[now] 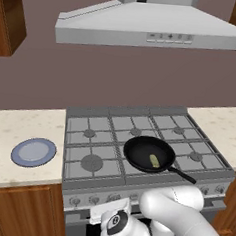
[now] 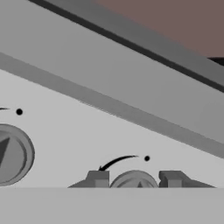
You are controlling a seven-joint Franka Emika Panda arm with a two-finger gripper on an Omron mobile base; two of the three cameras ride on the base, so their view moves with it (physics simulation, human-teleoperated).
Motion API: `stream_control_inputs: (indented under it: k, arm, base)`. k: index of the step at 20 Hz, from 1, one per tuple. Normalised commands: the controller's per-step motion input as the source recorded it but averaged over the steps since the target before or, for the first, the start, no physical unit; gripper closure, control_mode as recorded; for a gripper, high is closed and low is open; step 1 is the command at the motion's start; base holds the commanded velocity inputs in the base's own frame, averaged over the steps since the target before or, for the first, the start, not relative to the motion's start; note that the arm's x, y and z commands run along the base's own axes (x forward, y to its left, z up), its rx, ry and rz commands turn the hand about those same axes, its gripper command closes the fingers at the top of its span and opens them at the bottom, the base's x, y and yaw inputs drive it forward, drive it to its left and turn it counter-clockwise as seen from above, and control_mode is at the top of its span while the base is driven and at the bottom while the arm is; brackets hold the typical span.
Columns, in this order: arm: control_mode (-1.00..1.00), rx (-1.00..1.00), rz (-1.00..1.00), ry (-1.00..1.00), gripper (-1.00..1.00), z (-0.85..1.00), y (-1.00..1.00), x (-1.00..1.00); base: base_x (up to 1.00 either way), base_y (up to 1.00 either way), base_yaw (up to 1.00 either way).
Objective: Pick up the butter stick and place it in the pan. Then turn on the burner for the pan.
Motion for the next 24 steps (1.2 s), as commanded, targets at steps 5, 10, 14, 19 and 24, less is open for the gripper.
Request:
stream_control_inputs:
  k: [5,10,14,19,24]
  arm:
    - [-1.0,-0.24,0.05,0.13,1.0,0.01,0.0,0.0]
    - [-1.0,-0.26,0.05,0.2,1.0,0.0,0.0,0.0]
    - [-1.0,-0.25,0.06,0.18,1.0,0.0,0.0,0.0]
    - [-1.0,-0.26,0.06,0.08,1.0,-0.01,0.0,0.0]
    - [-1.0,-0.25,0.05,0.0,1.0,-0.17,0.0,0.0]
  base:
    - [0.0,0.0,0.0]
    - [0.0,0.0,0.0]
    - [0.0,0.0,0.0]
    - [0.0,0.0,0.0]
    - [0.0,0.0,0.0]
